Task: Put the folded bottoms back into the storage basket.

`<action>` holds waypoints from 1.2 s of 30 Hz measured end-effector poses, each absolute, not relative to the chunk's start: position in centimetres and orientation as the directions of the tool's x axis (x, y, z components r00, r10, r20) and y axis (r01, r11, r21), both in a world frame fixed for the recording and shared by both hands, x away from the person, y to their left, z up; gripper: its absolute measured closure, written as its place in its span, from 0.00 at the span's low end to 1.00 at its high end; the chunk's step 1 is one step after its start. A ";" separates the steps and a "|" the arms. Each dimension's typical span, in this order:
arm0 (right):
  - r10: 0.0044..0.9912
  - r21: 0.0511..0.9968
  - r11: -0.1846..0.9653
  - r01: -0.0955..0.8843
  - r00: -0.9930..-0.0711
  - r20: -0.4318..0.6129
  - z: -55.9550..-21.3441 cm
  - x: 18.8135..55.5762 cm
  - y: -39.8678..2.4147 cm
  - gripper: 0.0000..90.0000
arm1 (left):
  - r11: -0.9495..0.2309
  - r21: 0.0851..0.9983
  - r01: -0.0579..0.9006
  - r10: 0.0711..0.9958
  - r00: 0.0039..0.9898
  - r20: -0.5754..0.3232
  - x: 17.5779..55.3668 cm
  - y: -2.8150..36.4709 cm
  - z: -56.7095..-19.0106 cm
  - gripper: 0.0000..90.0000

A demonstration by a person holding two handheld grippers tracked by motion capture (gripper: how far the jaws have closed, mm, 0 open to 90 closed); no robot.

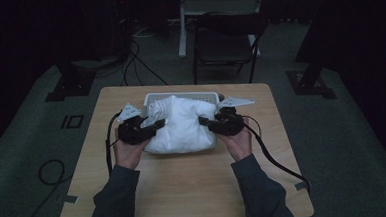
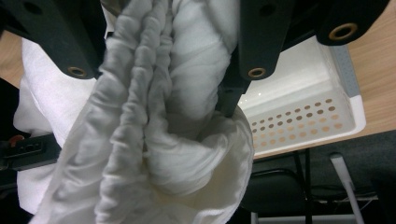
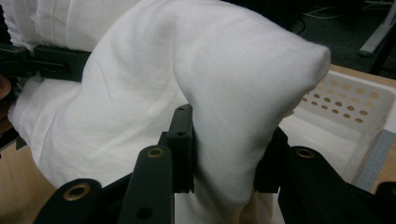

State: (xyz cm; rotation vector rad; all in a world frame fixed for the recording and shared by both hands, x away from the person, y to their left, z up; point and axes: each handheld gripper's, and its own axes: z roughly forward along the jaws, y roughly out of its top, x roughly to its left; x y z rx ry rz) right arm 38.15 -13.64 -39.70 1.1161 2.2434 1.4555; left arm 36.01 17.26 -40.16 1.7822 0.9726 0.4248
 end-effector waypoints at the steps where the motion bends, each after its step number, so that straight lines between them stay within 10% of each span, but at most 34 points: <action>1: 0.710 0.860 0.209 0.466 -0.677 0.194 -39.7 38.2 -13.6 0.74 | -0.159 0.895 0.416 0.776 0.613 -0.147 36.1 17.2 -40.1 0.64; 36: 0.755 0.862 0.219 0.457 -0.639 0.147 -39.3 41.2 -12.9 0.74 | -0.146 0.899 0.413 0.796 0.589 -0.141 39.6 17.0 -40.2 0.64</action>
